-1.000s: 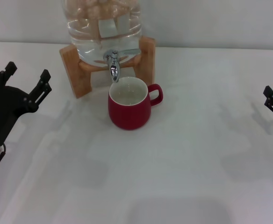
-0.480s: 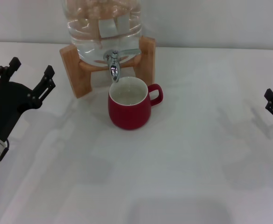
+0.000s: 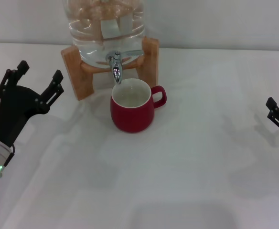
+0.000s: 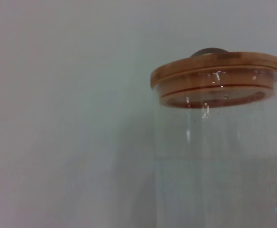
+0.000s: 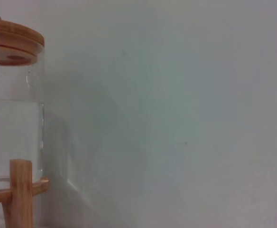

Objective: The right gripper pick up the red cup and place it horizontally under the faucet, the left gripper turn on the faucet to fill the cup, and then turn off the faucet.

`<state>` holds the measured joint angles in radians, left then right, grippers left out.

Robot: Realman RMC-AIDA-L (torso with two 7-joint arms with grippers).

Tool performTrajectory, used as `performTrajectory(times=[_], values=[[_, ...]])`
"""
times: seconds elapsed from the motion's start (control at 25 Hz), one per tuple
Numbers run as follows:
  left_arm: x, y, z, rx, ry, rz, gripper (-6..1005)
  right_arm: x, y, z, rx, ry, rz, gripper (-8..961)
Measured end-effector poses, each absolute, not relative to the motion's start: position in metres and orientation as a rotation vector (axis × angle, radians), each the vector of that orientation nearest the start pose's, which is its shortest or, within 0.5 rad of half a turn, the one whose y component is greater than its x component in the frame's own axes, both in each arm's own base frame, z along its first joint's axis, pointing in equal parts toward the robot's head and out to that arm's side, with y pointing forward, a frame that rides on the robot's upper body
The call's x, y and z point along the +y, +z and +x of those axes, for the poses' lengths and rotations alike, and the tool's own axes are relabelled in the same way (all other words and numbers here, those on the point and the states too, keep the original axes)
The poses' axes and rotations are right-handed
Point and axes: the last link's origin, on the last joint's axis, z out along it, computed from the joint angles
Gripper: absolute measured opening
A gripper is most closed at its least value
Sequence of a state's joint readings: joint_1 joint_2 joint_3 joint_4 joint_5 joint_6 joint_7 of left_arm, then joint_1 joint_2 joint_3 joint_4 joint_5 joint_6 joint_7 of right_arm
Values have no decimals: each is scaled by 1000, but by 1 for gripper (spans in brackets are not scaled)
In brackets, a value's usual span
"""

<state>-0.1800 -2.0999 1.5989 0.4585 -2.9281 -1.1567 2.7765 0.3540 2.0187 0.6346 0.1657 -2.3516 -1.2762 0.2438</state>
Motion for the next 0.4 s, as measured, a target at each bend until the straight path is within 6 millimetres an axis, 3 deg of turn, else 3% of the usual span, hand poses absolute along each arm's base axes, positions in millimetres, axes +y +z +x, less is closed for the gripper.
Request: performTrajectory(times=[0.4], values=[[297,-15,-307,-425,-839,-1792,876,289,-20,340,487,733,-1811,845]])
